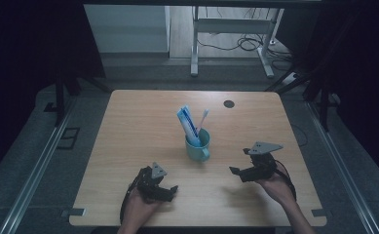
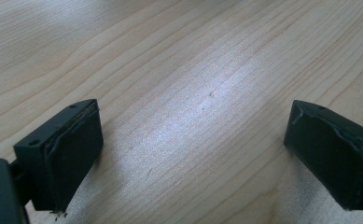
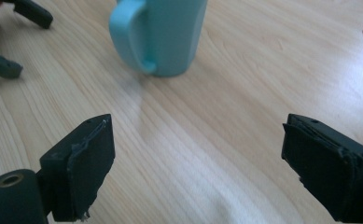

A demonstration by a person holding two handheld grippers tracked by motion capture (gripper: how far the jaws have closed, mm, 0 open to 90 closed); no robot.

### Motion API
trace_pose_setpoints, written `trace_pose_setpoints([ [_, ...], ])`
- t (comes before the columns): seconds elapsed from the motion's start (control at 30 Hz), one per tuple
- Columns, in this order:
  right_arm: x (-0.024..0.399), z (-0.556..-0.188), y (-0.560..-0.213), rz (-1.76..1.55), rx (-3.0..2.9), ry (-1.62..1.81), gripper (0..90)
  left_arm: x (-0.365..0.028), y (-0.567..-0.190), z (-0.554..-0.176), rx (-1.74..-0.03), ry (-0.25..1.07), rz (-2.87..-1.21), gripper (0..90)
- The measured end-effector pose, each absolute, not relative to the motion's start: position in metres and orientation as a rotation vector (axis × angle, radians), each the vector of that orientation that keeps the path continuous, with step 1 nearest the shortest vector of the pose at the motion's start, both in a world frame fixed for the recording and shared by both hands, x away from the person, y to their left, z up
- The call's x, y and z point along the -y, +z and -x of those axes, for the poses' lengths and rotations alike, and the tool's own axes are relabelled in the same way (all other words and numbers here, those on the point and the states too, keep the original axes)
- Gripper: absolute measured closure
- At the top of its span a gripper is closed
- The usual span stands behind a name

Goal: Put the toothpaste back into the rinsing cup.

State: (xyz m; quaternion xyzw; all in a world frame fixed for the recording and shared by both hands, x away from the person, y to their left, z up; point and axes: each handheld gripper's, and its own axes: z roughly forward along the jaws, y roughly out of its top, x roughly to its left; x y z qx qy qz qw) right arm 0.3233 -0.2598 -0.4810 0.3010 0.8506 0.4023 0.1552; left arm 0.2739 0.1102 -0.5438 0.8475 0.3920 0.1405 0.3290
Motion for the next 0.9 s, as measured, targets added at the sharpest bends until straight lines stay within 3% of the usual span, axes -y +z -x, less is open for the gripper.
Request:
trace_pose_setpoints([
  [0.9,0.280,-0.302,-0.542,-0.975,-2.469,1.048,9.9,-0.110,-0.544,-0.274,-1.035,0.367,-2.211,4.4],
])
